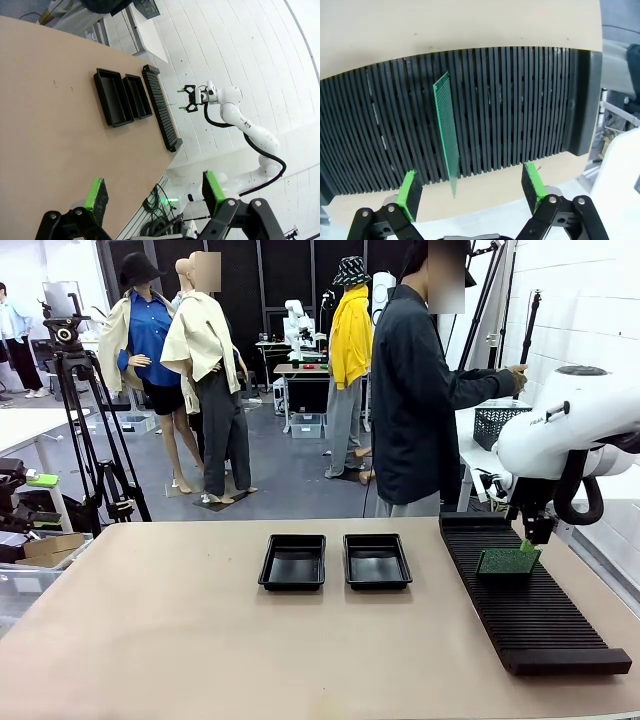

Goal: Inspect and transfer BCBs to ESD trays.
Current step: Pick up the Blank PCB from the PCB Rack and place it in the left ESD tray.

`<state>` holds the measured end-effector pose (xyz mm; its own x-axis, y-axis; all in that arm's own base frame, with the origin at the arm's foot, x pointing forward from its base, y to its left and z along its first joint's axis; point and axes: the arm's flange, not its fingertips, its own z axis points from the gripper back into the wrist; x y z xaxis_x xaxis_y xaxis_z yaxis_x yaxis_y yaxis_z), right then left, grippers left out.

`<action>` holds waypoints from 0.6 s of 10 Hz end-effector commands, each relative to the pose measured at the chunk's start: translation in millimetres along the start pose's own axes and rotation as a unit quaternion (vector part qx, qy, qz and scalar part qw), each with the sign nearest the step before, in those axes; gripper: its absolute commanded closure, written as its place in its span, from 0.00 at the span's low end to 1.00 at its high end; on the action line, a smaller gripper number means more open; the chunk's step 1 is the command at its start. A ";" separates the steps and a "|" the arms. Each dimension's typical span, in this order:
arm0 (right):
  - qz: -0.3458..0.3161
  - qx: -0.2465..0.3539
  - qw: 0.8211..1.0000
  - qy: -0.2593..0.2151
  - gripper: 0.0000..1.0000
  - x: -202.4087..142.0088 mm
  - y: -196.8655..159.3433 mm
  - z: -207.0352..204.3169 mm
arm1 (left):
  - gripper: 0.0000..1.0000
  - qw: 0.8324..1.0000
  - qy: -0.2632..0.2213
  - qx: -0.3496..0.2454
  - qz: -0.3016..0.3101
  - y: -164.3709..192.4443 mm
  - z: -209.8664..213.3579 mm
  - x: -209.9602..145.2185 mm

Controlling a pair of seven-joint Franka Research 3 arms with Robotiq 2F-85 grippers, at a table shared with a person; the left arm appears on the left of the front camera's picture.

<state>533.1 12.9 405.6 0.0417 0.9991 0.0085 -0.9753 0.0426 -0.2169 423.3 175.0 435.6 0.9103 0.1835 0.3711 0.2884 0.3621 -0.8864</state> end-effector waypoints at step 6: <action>-0.003 -0.004 0.999 -0.039 0.00 -9.9 -4.2 -34.8 | 0.00 1.000 0.000 -0.008 0.004 -2.8 2.2 -0.3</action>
<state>540.7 8.0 379.6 0.0528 0.9971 0.0546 -0.9772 0.0628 -0.2029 423.3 175.0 435.6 0.9103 0.1834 0.3710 0.2884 0.3620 -0.8865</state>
